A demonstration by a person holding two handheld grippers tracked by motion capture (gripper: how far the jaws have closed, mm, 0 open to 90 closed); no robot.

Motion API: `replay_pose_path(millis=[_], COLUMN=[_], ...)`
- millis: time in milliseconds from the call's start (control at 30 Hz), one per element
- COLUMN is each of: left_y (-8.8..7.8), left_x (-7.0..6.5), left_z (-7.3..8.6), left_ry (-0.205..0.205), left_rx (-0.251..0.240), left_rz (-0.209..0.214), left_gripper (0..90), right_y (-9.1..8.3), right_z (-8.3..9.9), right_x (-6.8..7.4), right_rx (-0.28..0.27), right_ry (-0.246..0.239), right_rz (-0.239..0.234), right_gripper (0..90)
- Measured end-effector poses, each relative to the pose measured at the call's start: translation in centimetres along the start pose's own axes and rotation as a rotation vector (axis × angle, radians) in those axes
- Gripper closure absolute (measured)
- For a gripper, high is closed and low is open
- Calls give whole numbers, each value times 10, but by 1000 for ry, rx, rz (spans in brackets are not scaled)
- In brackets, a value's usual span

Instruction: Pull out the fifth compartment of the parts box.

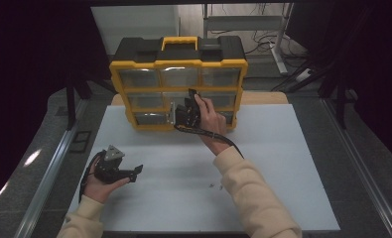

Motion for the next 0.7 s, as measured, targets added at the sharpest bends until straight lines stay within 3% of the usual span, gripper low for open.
replay_pose_path(millis=[400, 700], left_y=[0, -1], left_x=[1, 1], left_z=[0, 0], left_ry=[-2, -3], left_rx=[-2, -3], left_rz=[1, 0], left_gripper=[128, 128], right_y=[2, 2], right_z=[0, 0], right_x=[0, 1], right_rx=[-2, 3], right_ry=[-18, -62], right_rz=[26, 38], right_gripper=[664, 706])
Point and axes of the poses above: each handheld gripper's, and its own axes: y roughly forward along the jaws, z roughly out of its underside, x roughly to its left, the point moved 8 cm from there along y, roughly forward along the jaws, and after that the axes turned 4 degrees about x, right-handed, at the moved point
